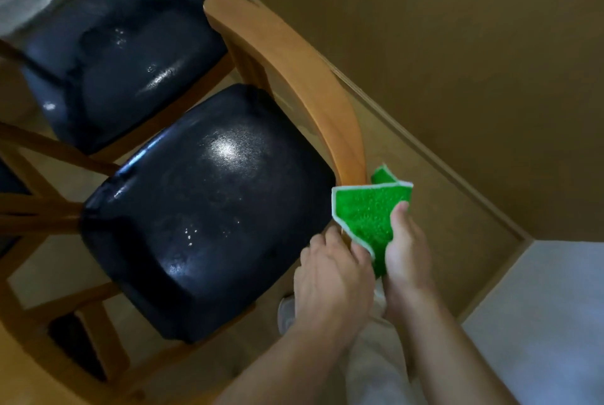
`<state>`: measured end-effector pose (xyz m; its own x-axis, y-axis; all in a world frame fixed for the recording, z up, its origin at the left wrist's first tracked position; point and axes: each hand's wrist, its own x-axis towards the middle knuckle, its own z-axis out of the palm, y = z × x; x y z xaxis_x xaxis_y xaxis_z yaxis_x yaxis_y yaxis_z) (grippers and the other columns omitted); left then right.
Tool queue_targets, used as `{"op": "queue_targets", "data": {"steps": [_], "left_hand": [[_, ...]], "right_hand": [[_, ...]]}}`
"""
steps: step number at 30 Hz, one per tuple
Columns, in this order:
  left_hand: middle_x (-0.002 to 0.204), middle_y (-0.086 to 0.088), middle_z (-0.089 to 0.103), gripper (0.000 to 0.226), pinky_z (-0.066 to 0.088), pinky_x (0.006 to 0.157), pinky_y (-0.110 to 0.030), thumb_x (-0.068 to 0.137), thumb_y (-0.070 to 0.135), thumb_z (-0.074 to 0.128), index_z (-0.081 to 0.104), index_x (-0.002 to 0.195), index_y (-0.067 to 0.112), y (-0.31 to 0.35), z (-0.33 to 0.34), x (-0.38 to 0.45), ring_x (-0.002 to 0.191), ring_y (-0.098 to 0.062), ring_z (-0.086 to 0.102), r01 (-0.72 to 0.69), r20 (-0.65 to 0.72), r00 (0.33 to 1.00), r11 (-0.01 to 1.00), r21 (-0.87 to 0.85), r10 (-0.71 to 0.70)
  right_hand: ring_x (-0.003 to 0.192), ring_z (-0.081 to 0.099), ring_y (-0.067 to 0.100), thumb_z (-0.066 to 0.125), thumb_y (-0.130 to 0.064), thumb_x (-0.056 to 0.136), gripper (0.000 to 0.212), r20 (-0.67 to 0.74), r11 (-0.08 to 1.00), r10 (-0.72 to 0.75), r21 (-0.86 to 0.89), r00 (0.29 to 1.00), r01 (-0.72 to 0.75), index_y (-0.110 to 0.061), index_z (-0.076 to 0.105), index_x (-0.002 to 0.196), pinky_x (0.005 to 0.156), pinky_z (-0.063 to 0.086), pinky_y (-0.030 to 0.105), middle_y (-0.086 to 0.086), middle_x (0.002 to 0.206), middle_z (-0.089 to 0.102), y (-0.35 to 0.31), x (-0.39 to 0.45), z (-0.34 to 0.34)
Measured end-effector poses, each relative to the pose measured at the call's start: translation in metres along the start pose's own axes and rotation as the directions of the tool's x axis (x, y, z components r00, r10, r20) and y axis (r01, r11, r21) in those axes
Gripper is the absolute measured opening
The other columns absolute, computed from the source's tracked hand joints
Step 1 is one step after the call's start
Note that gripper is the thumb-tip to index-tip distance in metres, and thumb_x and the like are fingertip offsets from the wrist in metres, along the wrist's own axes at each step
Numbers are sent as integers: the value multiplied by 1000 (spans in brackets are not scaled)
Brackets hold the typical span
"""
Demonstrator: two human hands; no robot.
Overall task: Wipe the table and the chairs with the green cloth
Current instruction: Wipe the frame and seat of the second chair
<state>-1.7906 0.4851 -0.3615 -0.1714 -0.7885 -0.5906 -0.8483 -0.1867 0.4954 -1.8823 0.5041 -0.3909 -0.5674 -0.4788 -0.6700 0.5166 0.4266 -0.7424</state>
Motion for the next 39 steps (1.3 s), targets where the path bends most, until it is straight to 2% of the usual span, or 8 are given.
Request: {"op": "queue_targets", "data": {"steps": [5,8,12,16,22,27,34,39], "left_hand": [[103,4,57,60,42,88,-39,91,58,15,58,109,20,41,15,44,103,-21,52,47,-175,981,977,-207,-84],[96,10,52,56,40,84,-36,91,60,15,56,102,24,49,23,65,101,-17,53,110,-260,951,971,-213,-165],[94,10,54,63,42,82,-36,84,68,8,54,93,26,56,26,81,95,-16,55,135,-323,923,963,-235,-209],[90,11,55,71,44,81,-38,76,74,0,53,89,28,57,26,82,91,-14,54,156,-361,905,965,-212,-225],[84,11,50,58,42,78,-37,83,63,-2,45,82,29,61,28,90,90,-15,55,296,-373,868,944,-144,-328],[84,11,52,75,41,74,-35,74,69,-18,46,82,29,63,27,91,85,-13,55,331,-410,848,940,-87,-337],[80,14,52,39,41,68,-34,78,66,28,49,89,35,62,26,89,75,-9,54,350,-341,860,925,-147,-379],[78,14,46,38,36,67,-33,84,59,16,43,85,33,65,27,90,84,-13,59,372,-366,852,924,-83,-376]], "right_hand": [[117,61,25,29,-49,102,52,354,962,274,-115,894,-249,-18,64,124,107,40,48,10,120,68,-14,26,-2],[116,61,25,33,-52,101,51,424,935,352,-108,835,-339,-19,65,123,107,40,49,10,118,69,-14,39,5],[110,65,22,35,-47,101,46,493,960,280,-130,824,-248,-19,69,115,100,47,41,8,111,72,-29,71,14],[107,63,13,33,-51,101,45,488,956,119,-293,865,34,-25,62,123,97,47,36,-1,111,69,-51,97,33],[110,59,28,31,-58,93,57,590,846,-78,-388,803,367,-17,52,126,100,43,49,11,117,62,-101,153,105],[86,65,33,37,-57,95,52,587,897,33,-374,809,235,-13,64,89,84,50,48,15,89,68,-110,168,117],[96,65,16,42,-68,82,62,625,834,203,-513,754,201,-18,63,112,92,49,44,1,100,70,-67,121,45],[89,62,14,46,-57,92,51,625,715,50,-567,779,409,-13,58,113,72,39,23,0,97,67,-78,134,59]]}}
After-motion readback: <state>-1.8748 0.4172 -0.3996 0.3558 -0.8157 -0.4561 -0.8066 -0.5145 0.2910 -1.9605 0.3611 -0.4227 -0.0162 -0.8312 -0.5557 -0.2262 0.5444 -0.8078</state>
